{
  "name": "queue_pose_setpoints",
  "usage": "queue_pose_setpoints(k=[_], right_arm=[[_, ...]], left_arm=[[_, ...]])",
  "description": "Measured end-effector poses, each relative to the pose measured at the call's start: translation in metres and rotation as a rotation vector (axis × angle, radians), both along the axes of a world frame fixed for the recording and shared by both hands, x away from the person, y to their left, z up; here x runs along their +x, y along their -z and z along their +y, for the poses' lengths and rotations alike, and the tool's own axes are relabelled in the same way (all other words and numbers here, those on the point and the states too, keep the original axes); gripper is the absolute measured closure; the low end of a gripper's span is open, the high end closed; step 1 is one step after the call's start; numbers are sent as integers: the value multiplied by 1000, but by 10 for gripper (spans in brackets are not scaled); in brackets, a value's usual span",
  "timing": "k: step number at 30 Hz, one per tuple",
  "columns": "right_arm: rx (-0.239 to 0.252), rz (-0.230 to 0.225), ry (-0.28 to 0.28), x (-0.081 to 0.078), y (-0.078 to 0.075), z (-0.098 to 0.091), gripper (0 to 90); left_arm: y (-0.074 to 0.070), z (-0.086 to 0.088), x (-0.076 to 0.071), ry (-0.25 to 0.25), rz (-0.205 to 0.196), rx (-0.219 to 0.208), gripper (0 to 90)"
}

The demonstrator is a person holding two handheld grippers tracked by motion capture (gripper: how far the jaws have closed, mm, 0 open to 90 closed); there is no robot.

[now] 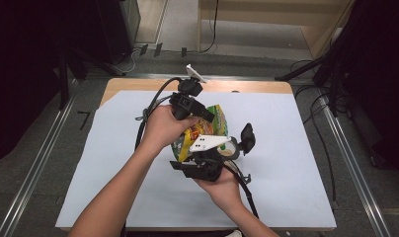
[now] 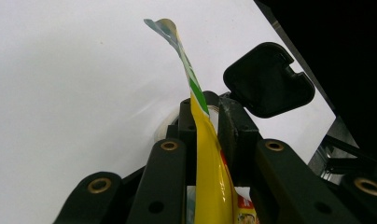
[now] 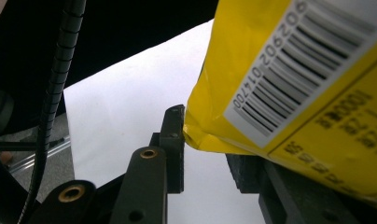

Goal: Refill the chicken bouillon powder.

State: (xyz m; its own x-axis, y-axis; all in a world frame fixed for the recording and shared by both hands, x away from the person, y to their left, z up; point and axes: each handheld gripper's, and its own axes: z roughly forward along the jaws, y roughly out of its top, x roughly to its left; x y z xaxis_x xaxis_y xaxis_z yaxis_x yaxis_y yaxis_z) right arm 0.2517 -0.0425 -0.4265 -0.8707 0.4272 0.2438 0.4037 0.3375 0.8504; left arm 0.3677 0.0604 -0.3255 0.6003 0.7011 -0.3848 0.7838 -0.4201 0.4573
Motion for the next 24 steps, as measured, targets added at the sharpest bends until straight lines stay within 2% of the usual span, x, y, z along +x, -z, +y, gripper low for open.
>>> queue_pose_setpoints(k=[24], right_arm=[[-3,0,1,0,0,0,713]], left_arm=[[0,0,-1,5,-3,7,798]])
